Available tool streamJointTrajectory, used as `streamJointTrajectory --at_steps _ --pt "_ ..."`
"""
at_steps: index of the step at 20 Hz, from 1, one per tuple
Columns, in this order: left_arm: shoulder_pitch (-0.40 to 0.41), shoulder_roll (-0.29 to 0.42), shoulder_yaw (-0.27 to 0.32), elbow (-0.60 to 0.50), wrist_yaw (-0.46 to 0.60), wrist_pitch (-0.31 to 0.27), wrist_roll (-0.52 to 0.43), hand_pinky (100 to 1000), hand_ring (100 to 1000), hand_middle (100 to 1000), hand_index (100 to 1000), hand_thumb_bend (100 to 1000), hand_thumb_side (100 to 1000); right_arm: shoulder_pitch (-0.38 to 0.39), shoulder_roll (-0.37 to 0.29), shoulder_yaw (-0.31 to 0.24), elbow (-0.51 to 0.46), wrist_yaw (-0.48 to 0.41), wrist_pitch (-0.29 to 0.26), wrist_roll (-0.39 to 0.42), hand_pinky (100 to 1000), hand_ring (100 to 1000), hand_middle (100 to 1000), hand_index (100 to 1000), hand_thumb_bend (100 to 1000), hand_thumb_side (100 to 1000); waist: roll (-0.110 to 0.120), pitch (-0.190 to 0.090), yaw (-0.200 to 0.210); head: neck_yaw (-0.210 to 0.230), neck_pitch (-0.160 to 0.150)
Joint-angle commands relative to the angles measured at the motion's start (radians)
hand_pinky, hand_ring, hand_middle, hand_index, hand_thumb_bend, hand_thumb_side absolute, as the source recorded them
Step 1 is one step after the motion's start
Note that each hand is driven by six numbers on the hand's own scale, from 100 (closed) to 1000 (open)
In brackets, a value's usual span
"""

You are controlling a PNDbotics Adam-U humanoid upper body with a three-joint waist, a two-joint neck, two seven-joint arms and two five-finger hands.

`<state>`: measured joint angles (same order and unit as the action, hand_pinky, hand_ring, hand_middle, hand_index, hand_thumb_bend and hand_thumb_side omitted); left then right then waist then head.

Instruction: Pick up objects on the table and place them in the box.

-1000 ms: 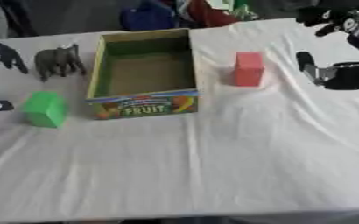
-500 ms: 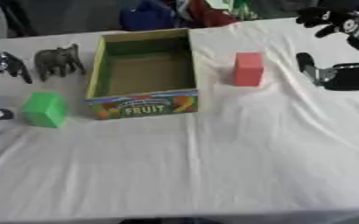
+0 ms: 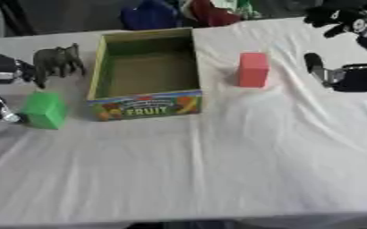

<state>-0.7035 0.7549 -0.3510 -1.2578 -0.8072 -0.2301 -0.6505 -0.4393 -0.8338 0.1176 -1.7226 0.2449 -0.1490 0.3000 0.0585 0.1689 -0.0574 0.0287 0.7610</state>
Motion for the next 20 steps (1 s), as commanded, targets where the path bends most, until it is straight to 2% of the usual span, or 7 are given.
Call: streamJointTrajectory --at_steps 1,7,9,13,15,18,20 --pt "-0.023 0.005 0.024 0.024 -0.018 0.006 0.031 803 834 837 866 467 275 -0.014 -0.02 -0.01 -0.003 -0.006 -0.003 0.004 801 892 863 997 100 311 -0.005 -0.011 -0.002 0.004 0.003" --pt "-0.024 -0.021 0.034 0.058 -0.03 0.015 0.109 803 833 844 871 444 270 -0.016 -0.016 -0.008 -0.002 -0.008 -0.003 0.008 801 892 863 998 100 313 -0.007 -0.009 -0.005 0.005 0.002" --pt "-0.022 -0.029 0.03 0.072 -0.027 0.014 0.116 785 809 821 861 433 270 -0.016 -0.015 -0.008 -0.001 -0.008 -0.003 0.008 801 892 863 998 100 316 -0.007 -0.009 -0.006 0.006 0.002" --pt "-0.021 -0.041 0.026 0.093 -0.015 0.007 0.108 746 734 729 795 396 262 -0.017 -0.013 -0.008 0.0 -0.009 -0.003 0.008 800 892 863 998 100 318 -0.008 -0.008 -0.008 0.006 0.004" --pt "-0.022 -0.044 0.028 0.095 -0.008 0.004 0.116 720 671 638 736 378 260 -0.017 -0.012 -0.008 0.0 -0.009 -0.004 0.009 800 892 863 998 100 319 -0.008 -0.007 -0.008 0.006 0.004" --pt "-0.024 -0.046 0.042 0.078 0.006 0.008 0.171 680 563 475 586 315 254 -0.017 -0.012 -0.008 0.001 -0.009 -0.004 0.008 801 892 863 999 100 319 -0.009 -0.007 -0.007 0.005 0.005" --pt "-0.022 -0.047 0.051 0.056 0.019 0.015 0.215 678 544 447 552 305 259 -0.017 -0.012 -0.009 0.002 -0.009 -0.004 0.008 801 892 863 999 100 318 -0.009 -0.007 -0.006 0.005 0.005"
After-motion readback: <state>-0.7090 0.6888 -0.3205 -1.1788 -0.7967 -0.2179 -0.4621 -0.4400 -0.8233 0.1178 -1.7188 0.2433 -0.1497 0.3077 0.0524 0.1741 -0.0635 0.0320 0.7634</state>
